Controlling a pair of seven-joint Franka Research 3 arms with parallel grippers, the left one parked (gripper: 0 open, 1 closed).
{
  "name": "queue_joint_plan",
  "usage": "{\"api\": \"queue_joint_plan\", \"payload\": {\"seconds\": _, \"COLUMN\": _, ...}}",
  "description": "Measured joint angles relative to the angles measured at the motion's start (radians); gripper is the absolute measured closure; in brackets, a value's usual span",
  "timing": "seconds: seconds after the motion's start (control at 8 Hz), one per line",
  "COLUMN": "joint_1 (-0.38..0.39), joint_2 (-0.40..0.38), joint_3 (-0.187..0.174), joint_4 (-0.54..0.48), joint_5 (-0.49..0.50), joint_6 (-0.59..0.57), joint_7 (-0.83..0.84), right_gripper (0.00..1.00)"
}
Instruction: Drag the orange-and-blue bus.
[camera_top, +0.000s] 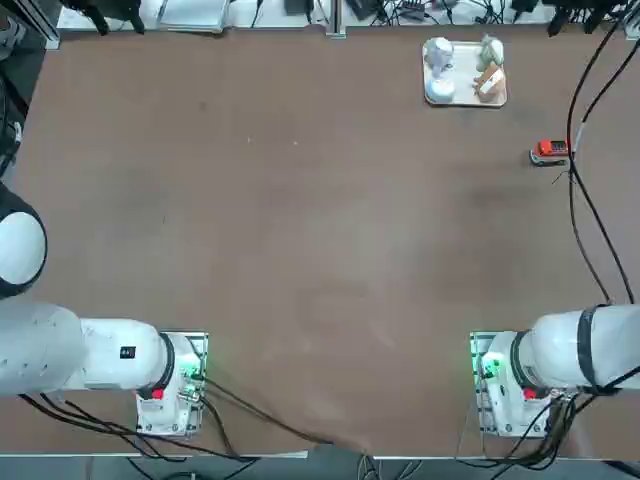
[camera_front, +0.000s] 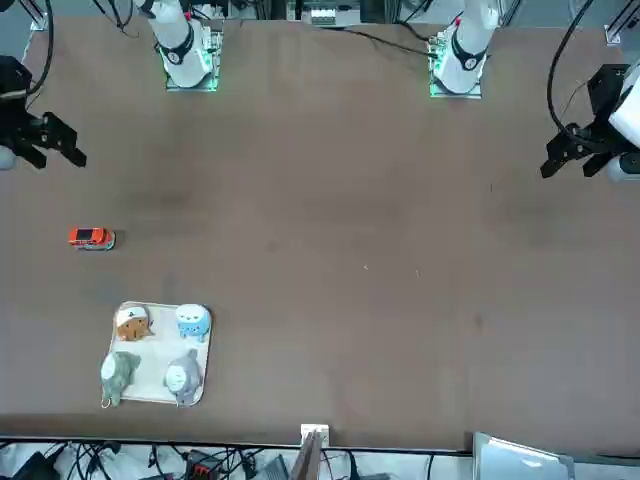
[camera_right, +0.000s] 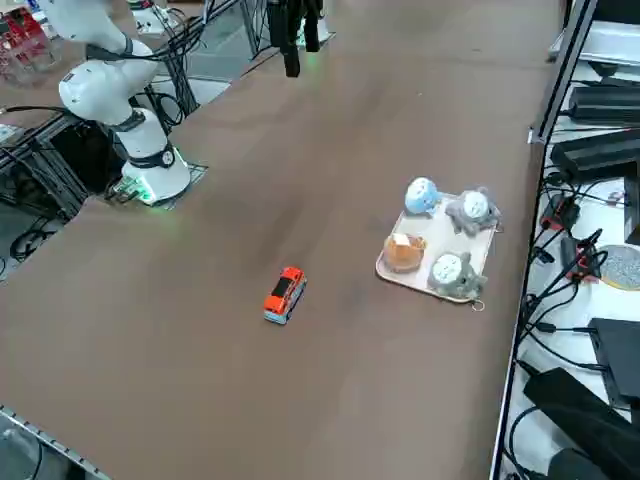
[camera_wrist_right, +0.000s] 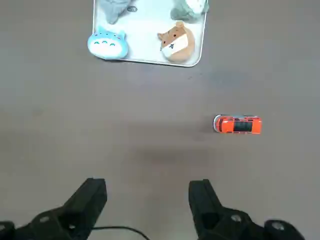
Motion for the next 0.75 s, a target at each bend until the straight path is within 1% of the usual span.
{"api": "queue_joint_plan", "payload": {"seconds": 0.75, "joint_1": 0.002, "joint_2": 0.012, "joint_3": 0.001, "joint_4": 0.007, "joint_5": 0.000, "joint_6": 0.002, "joint_7": 0.000, "right_gripper": 0.00}}
